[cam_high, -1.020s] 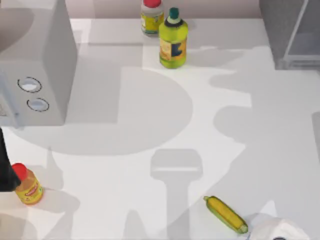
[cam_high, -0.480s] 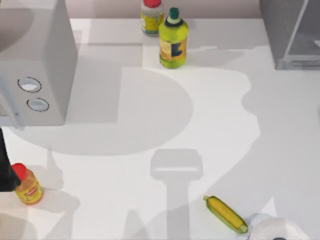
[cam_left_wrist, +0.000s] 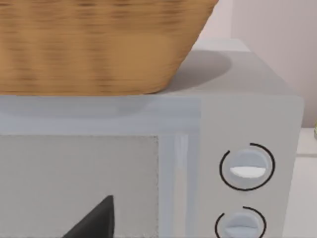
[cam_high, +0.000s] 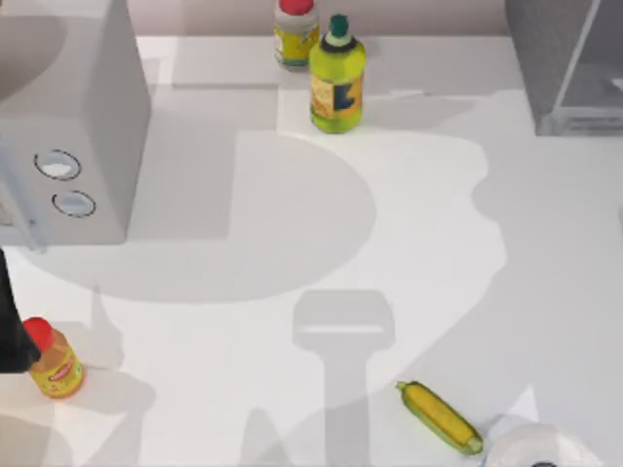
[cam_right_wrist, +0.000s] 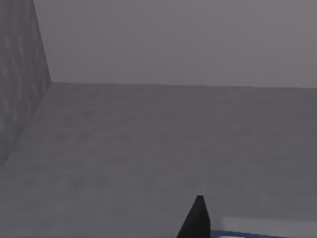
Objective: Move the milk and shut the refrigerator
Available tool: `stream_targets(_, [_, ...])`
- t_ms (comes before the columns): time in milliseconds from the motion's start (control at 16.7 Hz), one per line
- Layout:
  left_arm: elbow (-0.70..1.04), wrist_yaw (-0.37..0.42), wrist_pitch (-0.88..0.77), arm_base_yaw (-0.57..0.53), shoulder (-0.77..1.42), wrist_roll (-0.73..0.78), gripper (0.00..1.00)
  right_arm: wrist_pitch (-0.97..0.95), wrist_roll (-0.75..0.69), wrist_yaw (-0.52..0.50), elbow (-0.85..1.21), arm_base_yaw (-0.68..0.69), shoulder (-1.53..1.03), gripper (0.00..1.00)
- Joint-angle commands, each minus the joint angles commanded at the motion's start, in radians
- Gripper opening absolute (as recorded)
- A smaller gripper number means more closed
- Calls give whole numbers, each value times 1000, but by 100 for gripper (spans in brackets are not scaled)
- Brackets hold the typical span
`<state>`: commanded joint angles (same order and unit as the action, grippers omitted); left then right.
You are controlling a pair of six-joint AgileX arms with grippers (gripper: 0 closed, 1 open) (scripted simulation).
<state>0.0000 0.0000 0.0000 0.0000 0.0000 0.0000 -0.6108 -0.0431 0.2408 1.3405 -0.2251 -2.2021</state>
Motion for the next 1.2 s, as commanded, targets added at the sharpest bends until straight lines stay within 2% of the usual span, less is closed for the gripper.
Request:
stream_targets(720, [0, 0, 0, 0, 0, 0, 100, 0, 0, 0, 0, 0, 0, 98])
stream_targets(1200, [0, 0, 0, 0, 0, 0, 100, 0, 0, 0, 0, 0, 0, 100])
